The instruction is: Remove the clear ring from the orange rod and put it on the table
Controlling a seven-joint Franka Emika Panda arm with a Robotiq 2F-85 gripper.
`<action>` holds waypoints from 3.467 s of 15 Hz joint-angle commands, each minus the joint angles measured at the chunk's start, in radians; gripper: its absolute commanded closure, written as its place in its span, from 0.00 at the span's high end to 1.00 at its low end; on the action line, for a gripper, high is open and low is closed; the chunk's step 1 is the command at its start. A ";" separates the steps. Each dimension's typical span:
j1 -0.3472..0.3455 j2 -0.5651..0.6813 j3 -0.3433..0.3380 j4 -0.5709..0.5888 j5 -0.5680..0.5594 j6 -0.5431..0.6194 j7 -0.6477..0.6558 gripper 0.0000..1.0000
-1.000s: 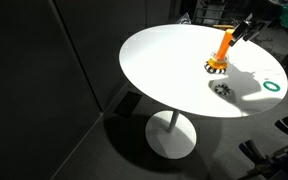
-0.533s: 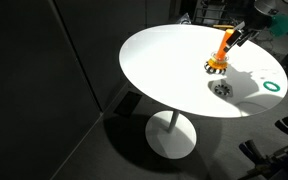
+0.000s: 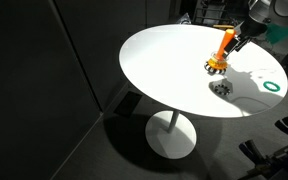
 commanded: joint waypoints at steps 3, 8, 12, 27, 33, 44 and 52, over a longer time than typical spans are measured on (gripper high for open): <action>0.021 0.033 -0.028 0.032 -0.050 -0.001 0.042 1.00; 0.038 0.058 -0.043 0.047 -0.063 0.001 0.069 1.00; 0.044 0.076 -0.041 0.062 -0.059 0.003 0.071 1.00; 0.053 0.118 -0.039 0.095 -0.059 0.047 0.063 1.00; 0.046 0.131 -0.031 0.098 -0.054 0.069 0.050 1.00; 0.002 0.135 0.016 0.093 -0.017 0.065 0.013 1.00; -0.024 0.139 0.035 0.095 -0.016 0.071 0.009 1.00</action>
